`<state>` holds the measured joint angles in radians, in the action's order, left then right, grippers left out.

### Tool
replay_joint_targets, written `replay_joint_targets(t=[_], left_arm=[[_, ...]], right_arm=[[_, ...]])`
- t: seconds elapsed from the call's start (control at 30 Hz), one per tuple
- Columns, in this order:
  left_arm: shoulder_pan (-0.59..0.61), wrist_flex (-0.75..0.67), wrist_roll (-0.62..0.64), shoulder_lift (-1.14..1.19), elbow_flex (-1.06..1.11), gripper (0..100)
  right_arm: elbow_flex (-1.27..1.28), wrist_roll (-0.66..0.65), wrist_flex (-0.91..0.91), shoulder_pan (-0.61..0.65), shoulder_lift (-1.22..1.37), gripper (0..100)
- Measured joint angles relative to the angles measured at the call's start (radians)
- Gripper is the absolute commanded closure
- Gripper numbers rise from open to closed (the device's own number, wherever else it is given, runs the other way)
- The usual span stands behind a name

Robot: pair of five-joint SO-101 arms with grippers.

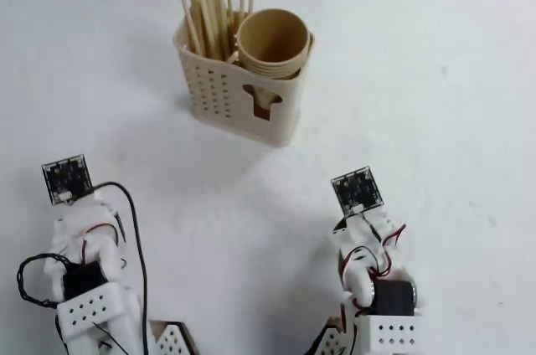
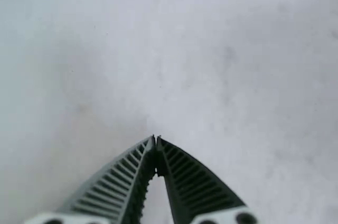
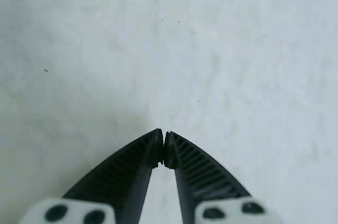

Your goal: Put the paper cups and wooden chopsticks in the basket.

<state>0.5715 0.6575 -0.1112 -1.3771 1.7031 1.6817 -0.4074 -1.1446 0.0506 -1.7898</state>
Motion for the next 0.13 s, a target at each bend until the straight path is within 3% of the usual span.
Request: replay_joint_targets(t=[0.13], left_arm=[[0.0, 0.0, 0.0, 0.0, 0.0, 97]], right_arm=[[0.0, 0.0, 0.0, 0.0, 0.0, 98.1]])
